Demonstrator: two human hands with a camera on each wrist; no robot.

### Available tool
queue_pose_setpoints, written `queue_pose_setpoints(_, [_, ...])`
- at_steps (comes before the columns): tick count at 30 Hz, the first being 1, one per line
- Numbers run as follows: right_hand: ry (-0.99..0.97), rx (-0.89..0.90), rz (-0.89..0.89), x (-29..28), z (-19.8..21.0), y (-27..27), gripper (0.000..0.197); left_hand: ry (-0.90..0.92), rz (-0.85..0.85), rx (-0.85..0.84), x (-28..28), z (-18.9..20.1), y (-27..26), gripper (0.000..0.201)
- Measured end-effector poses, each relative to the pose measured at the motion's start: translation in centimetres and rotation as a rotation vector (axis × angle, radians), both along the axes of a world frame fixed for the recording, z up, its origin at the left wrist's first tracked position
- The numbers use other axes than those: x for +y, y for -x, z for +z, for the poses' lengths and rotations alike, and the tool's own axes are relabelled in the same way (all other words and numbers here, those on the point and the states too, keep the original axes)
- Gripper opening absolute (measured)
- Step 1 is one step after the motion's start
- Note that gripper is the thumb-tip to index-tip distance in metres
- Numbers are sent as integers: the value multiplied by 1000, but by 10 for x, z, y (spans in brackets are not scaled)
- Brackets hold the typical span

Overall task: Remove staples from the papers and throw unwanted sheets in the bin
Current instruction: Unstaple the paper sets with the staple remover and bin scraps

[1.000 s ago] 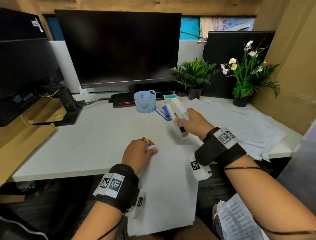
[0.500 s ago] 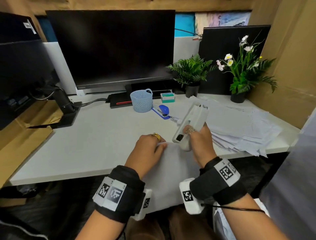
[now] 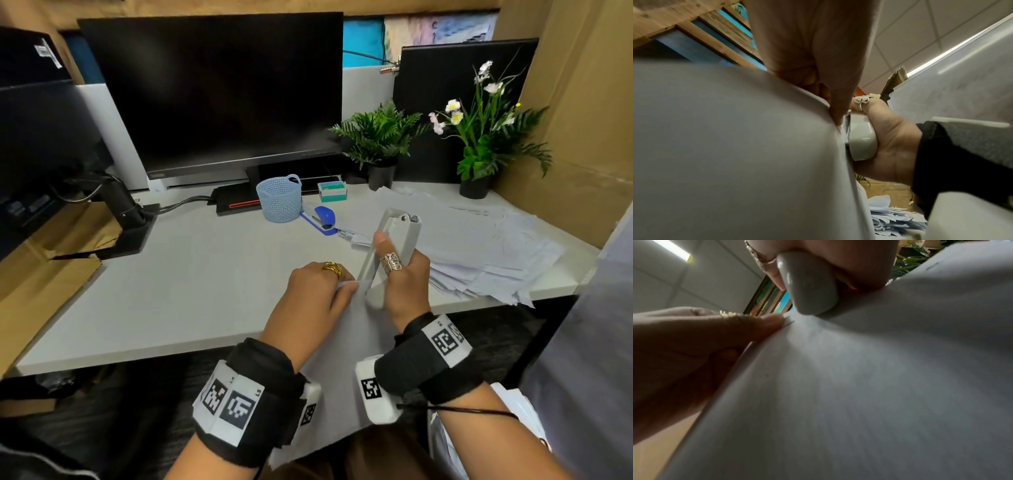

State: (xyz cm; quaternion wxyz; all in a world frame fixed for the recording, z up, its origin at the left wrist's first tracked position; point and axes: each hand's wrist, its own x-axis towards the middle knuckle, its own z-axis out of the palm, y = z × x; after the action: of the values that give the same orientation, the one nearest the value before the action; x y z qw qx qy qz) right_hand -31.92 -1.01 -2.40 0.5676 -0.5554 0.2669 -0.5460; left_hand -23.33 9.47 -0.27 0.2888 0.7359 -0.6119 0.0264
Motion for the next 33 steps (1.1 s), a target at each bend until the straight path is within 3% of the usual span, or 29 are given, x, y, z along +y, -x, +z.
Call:
queue_pose_setpoints(5, [-12,18,2,-2,-5,-5,3,-60,7,-19,0,-2,0,28])
queue_pose_setpoints(9, [-97,19,28,-4,-9,-6,21,-89,2,-31,1,-4,0,27])
queue_pose_setpoints(18, [-313,-1,134,-8,-9,-4,40,-141,11,-48,1,-11,-8,29])
queue_pose_setpoints(26, [-202,1,92,-4,-9,-4,11,-155,1,-60,2,-13,-7,29])
queue_pose_setpoints(31, [-151,75,90,-2,-7,-5,12,-177,5,-59,3,-16,-8,29])
queue_pose_setpoints(33, [-179,153,130,-6,-5,-9,22,-180,25,-89,3,-17,-12,29])
